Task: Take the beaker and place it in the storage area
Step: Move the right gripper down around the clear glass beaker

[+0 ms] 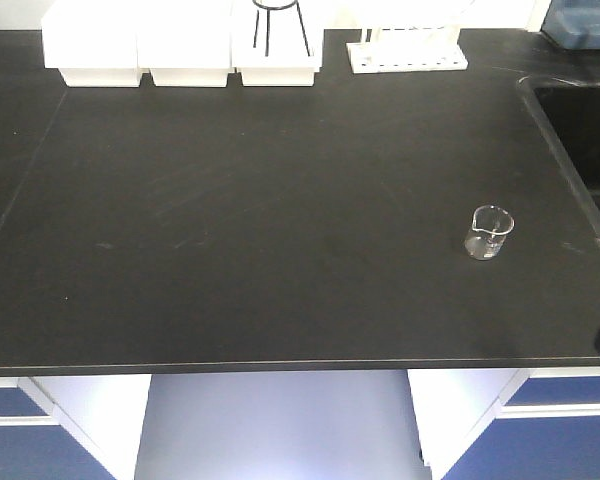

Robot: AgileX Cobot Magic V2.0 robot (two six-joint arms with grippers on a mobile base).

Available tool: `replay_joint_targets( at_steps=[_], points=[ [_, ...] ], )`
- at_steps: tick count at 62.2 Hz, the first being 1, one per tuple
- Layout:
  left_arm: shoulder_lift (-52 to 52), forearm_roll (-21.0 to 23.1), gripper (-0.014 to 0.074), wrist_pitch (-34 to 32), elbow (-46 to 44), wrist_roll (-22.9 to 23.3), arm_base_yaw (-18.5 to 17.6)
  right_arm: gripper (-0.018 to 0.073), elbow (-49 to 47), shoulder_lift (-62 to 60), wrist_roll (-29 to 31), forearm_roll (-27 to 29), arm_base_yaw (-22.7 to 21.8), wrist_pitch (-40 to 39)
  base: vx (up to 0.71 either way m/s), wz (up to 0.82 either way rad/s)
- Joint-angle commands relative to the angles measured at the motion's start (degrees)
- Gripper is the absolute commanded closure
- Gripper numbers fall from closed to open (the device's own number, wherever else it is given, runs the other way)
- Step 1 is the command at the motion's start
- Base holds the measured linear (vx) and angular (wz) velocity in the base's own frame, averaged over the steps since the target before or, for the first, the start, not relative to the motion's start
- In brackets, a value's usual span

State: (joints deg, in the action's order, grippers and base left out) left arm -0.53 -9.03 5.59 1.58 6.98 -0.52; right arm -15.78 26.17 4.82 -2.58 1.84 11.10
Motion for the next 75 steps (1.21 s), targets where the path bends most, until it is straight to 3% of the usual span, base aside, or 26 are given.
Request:
replay_joint_targets(
  at_steps=[1,13,21,26,37,49,75],
  points=[
    [-0.85,0.06,0.0603,-4.72,-1.15,0.56,-0.01,0.0478,-1.82,3.77,0.79,-0.60,-0.25,-5.73,0.00,0.00],
    [-0.85,0.06,0.0603,-4.72,-1.15,0.56,-0.01,0.0275,2.68,9.33,0.26,0.66,-0.25,-16.44,0.00,0.00],
    [-0.85,0.06,0.0603,-4.72,-1.15,0.56,-0.01,0.0115,9.45,12.85,-1.48,1.10,-0.25,-29.26,0.00,0.00],
    [-0.85,0.06,0.0603,-4.72,-1.15,0.56,-0.01,0.0064,12.50,15.36,-1.59,1.10,-0.25,-35.08,0.00,0.00],
    [-0.85,0.06,0.0603,-4.72,-1.15,0.56,-0.01,0.0056,11.54,23.85,-6.37,0.55,-0.25,-43.29,0.00,0.00],
    [-0.85,0.06,0.0603,-4.72,-1.15,0.56,-0.01,0.0056,10.66,35.55,-7.47,-7.96,-0.25,-51.67,0.00,0.00],
    [-0.85,0.06,0.0603,-4.72,-1.15,0.56,-0.01,0.0056,10.66,66.49,-3.97,-5.27,-0.25,-83.75,0.00,0.00]
  ],
)
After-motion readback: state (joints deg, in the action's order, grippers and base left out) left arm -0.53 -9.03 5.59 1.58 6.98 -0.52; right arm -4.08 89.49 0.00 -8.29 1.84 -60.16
